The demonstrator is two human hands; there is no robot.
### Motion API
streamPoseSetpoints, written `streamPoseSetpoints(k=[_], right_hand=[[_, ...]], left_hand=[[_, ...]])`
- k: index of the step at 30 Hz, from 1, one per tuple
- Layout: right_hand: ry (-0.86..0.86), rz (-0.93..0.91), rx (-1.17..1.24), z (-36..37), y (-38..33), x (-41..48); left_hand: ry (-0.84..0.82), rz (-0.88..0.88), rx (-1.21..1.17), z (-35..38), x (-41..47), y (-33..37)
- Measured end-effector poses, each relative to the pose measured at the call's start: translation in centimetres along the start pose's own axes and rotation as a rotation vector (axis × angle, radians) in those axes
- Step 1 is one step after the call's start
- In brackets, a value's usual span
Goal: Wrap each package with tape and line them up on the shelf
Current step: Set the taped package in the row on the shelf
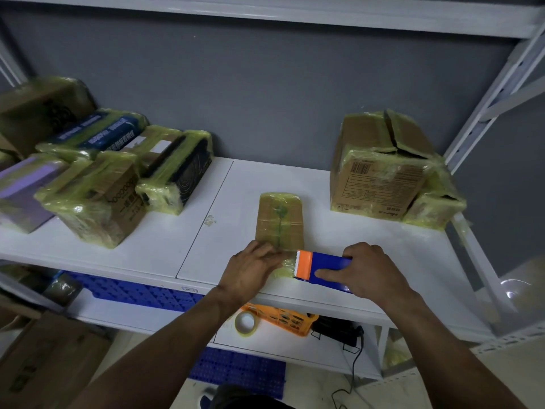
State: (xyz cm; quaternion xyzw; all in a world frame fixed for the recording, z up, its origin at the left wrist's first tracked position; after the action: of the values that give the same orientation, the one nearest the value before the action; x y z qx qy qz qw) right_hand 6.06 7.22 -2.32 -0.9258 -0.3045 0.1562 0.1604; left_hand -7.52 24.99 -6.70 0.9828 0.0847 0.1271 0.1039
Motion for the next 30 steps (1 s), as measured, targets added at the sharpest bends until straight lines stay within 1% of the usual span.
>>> streamPoseSetpoints(k=[3,5,7,11,13,17,20,24,27,30], right_hand=[[-0.003,0.000,0.055,-0.2,0.0,-0.5],[-0.002,0.002,0.039,-0.5,0.3,-0.8],[0.004,0.004,0.018,-0.8,0.6,-0.9],[0.018,0.009,0.001,-1.0,0.7,-0.9],[0.023,0.013,0.000,-1.0,0.6,-0.9],[0.025,0.016,-0.006,-0.8,0.8,-0.7],[0.023,0.018,0.000,-0.5,0.9,-0.6],[0.010,0.028,-0.003,0.0,0.8,-0.4],[0.011,0.031,0.008,0.0,0.9,-0.4],[0.007,0.035,0.025,0.0,0.9,-0.5]], left_hand=[[0.008,0.000,0.015,-0.5,-0.2,-1.1],[0.020,-0.045,-0.011,-1.0,-0.6,-2.3],[0.037,-0.046,-0.044,-1.3,-0.8,-2.7],[0.064,0.033,0.018,-0.6,-0.8,-2.0],[0.082,0.034,0.043,-0.5,-0.9,-1.7],[0.055,0.028,0.107,0.1,-1.2,-1.0],[0.030,0.011,0.028,0.1,-1.1,-1.0],[-0.037,-0.101,-0.072,0.1,0.0,-1.0],[-0.086,-0.103,-0.075,0.5,0.4,-0.9],[-0.068,-0.102,-0.125,0.4,0.0,-1.5]])
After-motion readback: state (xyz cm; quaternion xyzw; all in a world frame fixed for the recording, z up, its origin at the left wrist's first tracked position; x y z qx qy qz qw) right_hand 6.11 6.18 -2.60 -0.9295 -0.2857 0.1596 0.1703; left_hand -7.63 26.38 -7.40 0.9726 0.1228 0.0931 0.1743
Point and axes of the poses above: each hand's wrist, its own x-axis towards the middle knuckle, its own z-axis out of the palm, y = z × x, the point moved 8 cm from there along x, towards the middle knuckle
